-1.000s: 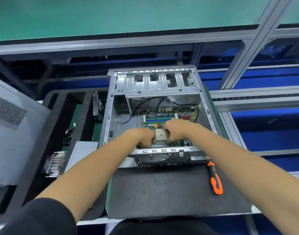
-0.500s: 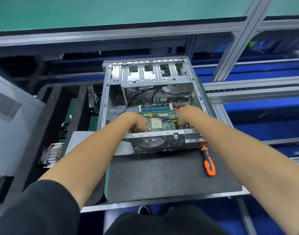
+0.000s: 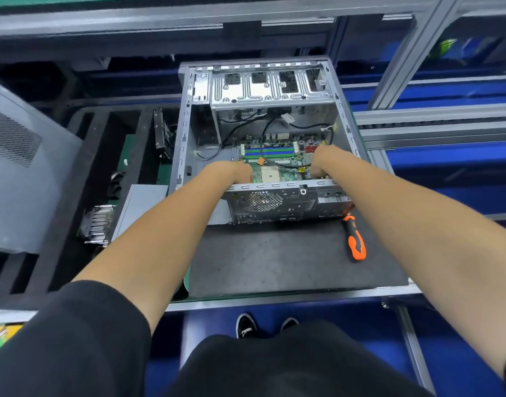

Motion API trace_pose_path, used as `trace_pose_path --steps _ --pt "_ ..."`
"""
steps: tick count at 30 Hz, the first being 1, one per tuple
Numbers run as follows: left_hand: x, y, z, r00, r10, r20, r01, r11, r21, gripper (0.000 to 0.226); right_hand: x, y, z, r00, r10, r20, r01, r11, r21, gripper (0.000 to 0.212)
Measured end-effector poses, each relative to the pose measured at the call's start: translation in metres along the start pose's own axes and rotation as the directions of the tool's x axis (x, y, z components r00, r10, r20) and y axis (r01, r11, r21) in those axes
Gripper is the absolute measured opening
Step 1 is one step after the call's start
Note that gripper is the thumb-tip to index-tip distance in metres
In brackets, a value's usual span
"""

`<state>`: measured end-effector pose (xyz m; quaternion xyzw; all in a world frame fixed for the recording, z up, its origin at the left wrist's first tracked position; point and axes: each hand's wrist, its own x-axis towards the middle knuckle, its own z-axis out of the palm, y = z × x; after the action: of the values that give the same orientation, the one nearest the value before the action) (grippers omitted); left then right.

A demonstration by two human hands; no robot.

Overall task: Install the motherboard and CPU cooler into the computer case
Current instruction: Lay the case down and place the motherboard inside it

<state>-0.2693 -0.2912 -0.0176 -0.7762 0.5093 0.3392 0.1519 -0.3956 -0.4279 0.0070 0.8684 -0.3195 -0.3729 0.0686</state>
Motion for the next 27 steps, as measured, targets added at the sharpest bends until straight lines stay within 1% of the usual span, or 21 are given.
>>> trace_pose_path --steps 1,4,6,10,14,19,23,24,27 --pt "0.0007 0.0 0.0005 1.0 0.006 -0.007 -0.006 1.0 -0.014 0.015 0.0005 0.0003 0.0011 1.0 0.003 0.009 -0.003 1.0 -0.004 0.015" --pt "0.0019 -0.0023 0.0008 1.0 0.017 -0.012 -0.017 0.999 -0.044 0.024 0.0024 0.0017 0.0036 0.999 -0.006 0.038 0.006 1.0 0.001 0.038" --pt "0.0015 -0.0037 0.0005 1.0 0.015 -0.002 -0.015 0.999 -0.048 0.024 0.0024 0.0022 0.0047 0.999 -0.004 0.047 0.005 1.0 -0.012 0.043" --pt "0.0011 -0.0057 0.0008 1.0 -0.009 0.015 0.01 0.999 -0.042 0.014 0.0023 0.0021 0.005 0.998 0.0 0.064 0.003 0.999 -0.048 0.042" --pt "-0.0038 -0.0047 -0.0011 1.0 -0.016 0.015 0.016 0.998 -0.058 0.012 0.0053 0.0029 0.0041 0.996 -0.01 0.091 0.015 0.998 -0.055 0.041" --pt "-0.0073 -0.0036 -0.0028 0.999 0.016 -0.045 -0.022 0.991 -0.129 0.026 0.0057 0.0041 0.0009 0.988 -0.035 0.152 0.042 0.998 -0.042 0.04" --pt "-0.0055 -0.0042 -0.0041 0.997 0.014 -0.079 -0.03 0.978 -0.206 0.034 0.0068 0.0059 0.0007 0.986 -0.055 0.16 0.065 0.996 -0.058 0.038" --pt "-0.0044 -0.0048 -0.0035 0.996 0.008 -0.089 -0.027 0.974 -0.224 0.035 0.0065 0.0059 0.0005 0.985 -0.06 0.159 0.071 0.995 -0.065 0.035" --pt "-0.0013 -0.0066 -0.002 0.995 -0.048 -0.082 0.027 0.969 -0.247 0.032 0.0059 0.0055 0.0002 0.986 -0.056 0.154 0.067 0.996 -0.066 0.012"
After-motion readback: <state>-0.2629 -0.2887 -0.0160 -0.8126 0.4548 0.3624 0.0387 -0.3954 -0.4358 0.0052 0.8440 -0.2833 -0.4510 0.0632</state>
